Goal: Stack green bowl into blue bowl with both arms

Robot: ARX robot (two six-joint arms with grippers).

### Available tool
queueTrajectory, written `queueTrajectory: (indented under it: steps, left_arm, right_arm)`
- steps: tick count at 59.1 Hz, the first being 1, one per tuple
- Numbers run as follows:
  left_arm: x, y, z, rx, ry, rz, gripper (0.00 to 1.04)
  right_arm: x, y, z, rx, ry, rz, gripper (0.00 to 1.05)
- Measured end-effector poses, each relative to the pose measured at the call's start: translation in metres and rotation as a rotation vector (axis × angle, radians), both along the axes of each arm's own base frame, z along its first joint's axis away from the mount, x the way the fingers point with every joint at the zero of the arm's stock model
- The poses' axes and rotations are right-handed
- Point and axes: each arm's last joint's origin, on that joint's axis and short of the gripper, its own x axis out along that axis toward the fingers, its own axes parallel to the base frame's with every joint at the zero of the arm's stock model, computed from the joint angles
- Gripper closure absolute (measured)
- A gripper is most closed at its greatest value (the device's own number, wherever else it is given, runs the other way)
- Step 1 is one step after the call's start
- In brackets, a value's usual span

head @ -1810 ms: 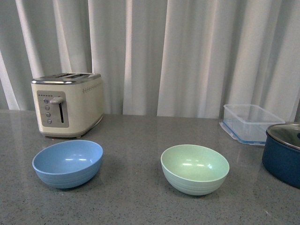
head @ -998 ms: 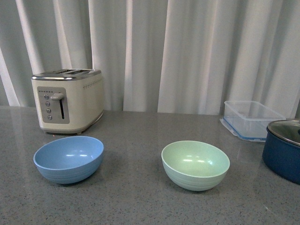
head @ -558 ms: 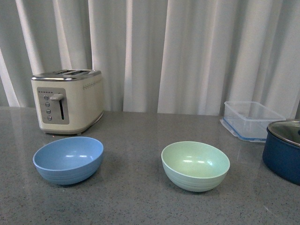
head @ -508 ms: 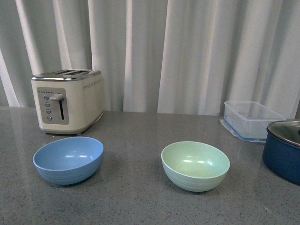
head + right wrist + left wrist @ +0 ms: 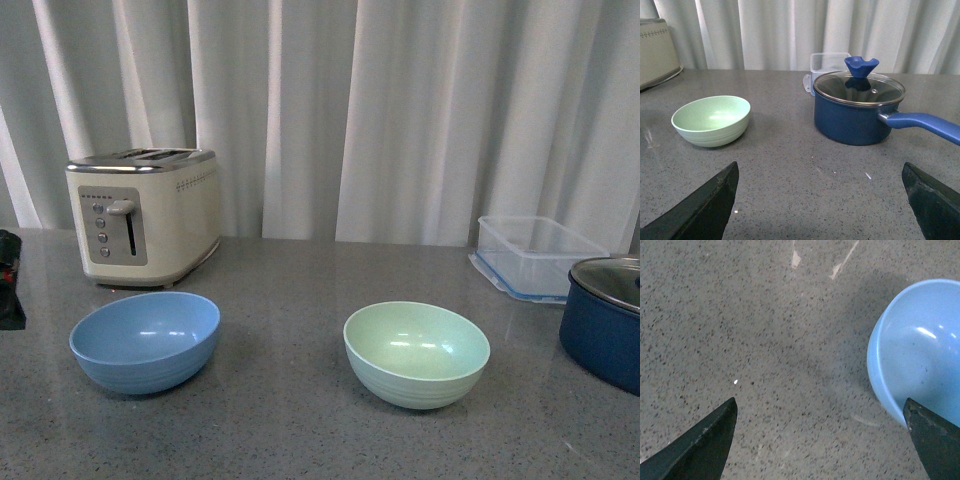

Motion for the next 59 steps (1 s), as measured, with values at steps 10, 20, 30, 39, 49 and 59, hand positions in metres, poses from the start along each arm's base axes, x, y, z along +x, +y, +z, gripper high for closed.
queueTrajectory:
  steps: [10,20,30,39,49,59]
  left_arm:
    - [0.018,-0.01,0.002,0.012,0.0,-0.011,0.07]
    - [0.029,-0.021,-0.008,0.006,0.032,-0.025,0.07]
    - [0.038,-0.026,-0.017,0.015,0.052,-0.025,0.07]
    - [0.046,-0.028,-0.019,0.024,0.049,-0.017,0.07]
    - [0.055,-0.031,-0.027,0.036,0.063,-0.016,0.07]
    - [0.059,-0.035,-0.037,0.051,0.082,-0.017,0.22]
  right_arm:
    - [0.0,0.0,0.0,0.0,0.0,0.0,0.1]
    - [0.0,0.0,0.0,0.0,0.0,0.0,0.1]
    - [0.0,0.0,0.0,0.0,0.0,0.0,0.1]
    - [0.0,0.0,0.0,0.0,0.0,0.0,0.1]
    - [0.0,0.0,0.0,0.0,0.0,0.0,0.1]
    - [0.0,0.0,0.0,0.0,0.0,0.0,0.1]
